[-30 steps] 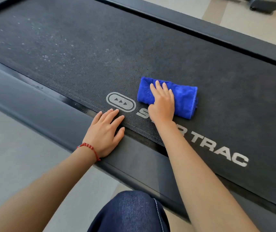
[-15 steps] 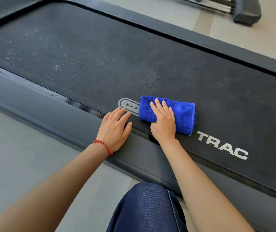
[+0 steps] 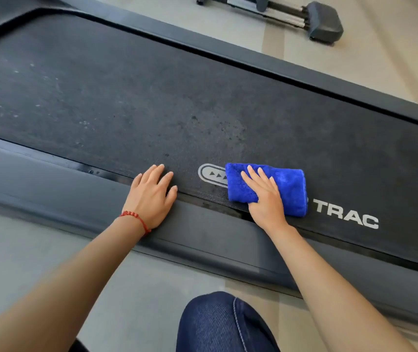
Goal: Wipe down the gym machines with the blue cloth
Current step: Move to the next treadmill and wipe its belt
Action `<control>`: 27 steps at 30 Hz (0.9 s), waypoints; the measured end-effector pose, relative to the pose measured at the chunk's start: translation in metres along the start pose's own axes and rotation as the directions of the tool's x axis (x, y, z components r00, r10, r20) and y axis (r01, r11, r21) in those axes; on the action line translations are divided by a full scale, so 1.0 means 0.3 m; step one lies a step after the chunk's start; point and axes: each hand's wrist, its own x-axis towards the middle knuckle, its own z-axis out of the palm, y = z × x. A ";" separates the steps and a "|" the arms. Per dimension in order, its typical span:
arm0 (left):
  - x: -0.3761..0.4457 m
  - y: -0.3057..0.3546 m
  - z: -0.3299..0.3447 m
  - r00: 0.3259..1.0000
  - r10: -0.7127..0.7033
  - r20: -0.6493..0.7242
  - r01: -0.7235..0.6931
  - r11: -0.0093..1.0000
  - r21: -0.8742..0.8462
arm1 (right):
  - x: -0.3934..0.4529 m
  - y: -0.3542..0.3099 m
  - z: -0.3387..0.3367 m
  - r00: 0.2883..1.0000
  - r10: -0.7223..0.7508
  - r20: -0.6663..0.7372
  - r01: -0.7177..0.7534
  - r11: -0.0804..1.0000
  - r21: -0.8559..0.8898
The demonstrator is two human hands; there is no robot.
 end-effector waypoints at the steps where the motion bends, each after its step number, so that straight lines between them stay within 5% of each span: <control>1: 0.002 -0.002 0.001 1.000 -0.015 0.003 0.015 1.000 -0.012 | 0.001 -0.001 0.000 1.000 0.010 0.004 -0.010 1.000 -0.006; 10: 0.008 0.003 0.011 1.000 -0.005 0.019 0.005 1.000 0.017 | -0.025 -0.077 0.016 0.996 0.094 0.012 -0.094 0.996 0.008; 27: 0.006 -0.001 0.009 0.999 -0.032 0.028 0.033 0.998 -0.060 | 0.075 -0.173 0.108 0.993 -0.116 0.008 0.116 0.993 -0.019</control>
